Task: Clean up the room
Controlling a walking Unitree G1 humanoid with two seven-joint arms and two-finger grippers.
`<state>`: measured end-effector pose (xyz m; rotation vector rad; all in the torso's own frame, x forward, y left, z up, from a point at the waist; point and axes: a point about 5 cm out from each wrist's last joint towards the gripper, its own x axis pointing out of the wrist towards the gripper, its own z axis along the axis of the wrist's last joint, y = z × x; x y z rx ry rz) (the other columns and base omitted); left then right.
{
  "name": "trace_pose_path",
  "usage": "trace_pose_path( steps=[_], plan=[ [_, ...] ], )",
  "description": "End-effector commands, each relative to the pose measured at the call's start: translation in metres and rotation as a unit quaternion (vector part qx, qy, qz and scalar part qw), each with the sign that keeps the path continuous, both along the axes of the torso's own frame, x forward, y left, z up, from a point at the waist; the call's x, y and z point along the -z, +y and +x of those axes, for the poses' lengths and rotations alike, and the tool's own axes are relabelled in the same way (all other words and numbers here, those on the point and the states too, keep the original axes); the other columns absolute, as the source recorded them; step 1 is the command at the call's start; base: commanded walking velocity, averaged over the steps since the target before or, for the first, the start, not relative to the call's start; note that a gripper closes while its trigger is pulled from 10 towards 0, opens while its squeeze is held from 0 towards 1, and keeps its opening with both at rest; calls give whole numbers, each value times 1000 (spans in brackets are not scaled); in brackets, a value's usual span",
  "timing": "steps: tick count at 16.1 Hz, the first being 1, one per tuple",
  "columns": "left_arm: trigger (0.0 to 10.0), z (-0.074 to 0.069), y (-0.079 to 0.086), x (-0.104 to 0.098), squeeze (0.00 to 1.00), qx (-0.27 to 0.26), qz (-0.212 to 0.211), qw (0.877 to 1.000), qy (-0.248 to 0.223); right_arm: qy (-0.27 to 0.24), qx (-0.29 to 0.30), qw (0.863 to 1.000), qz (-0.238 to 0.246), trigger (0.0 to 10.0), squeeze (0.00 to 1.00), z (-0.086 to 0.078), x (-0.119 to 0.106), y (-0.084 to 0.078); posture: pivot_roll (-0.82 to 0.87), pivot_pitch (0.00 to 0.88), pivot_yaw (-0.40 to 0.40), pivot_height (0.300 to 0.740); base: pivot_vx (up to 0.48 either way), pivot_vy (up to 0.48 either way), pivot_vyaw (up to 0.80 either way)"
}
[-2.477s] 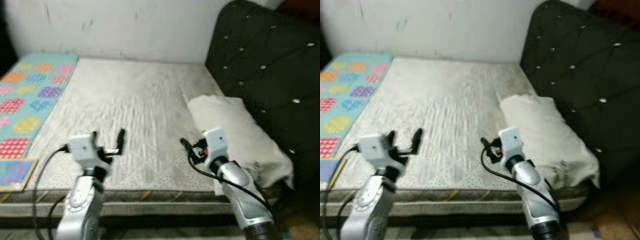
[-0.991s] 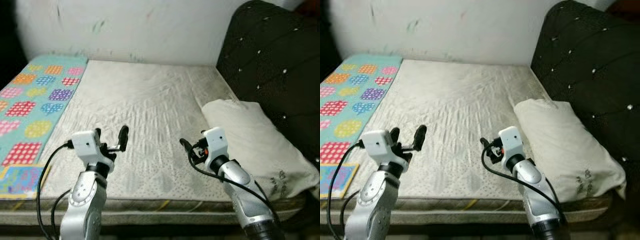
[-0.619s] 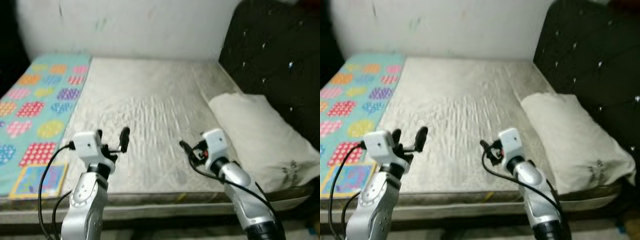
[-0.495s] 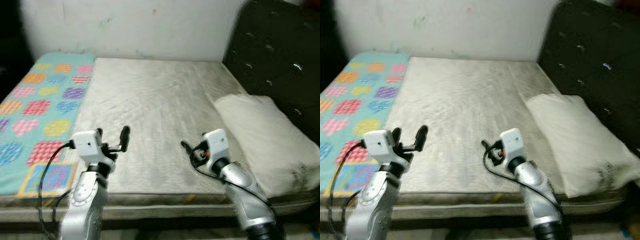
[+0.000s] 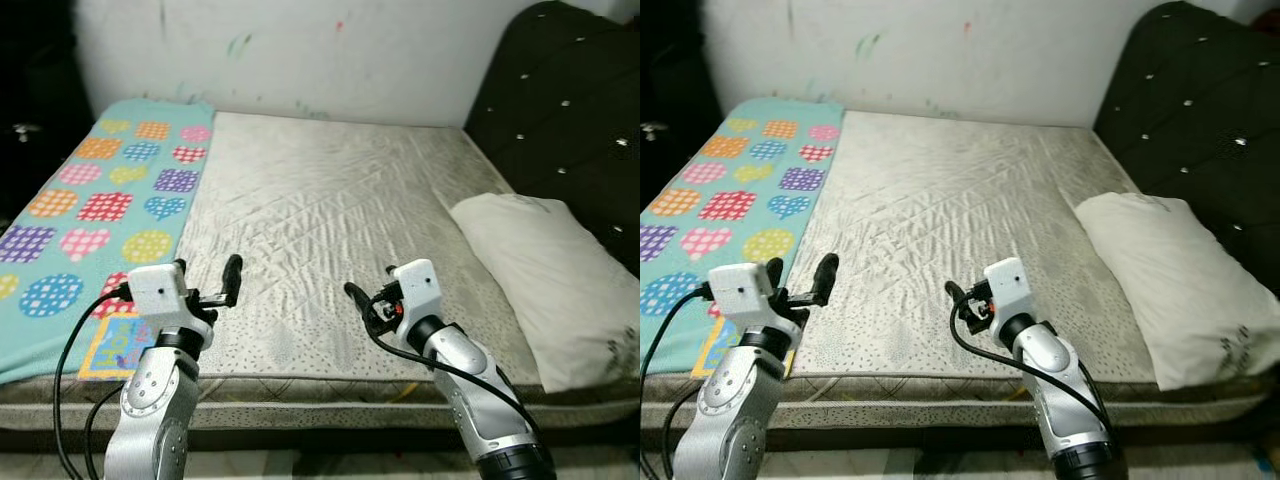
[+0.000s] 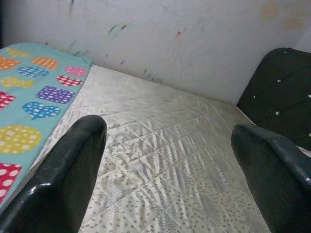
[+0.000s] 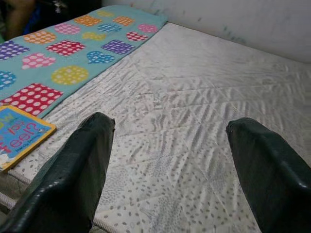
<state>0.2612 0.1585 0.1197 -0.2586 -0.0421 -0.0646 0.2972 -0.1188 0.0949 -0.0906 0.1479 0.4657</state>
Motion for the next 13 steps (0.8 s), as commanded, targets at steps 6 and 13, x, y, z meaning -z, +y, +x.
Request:
trace_pose_path(
  steps=[6, 13],
  plan=[
    [10000, 1, -6, -4, 0, 16, -3, 1000, -8, -8, 1, 1000, -1, 10000, 0, 2, -4, -3, -21, 0, -69, 740, 310, 0, 0],
    [10000, -1, -3, -2, 0, 5, 1, 1000, 3, -3, 23, 1000, -10, 10000, 0, -9, -1, -23, -19, 0, -68, 740, 260, 0, 0]
  ],
)
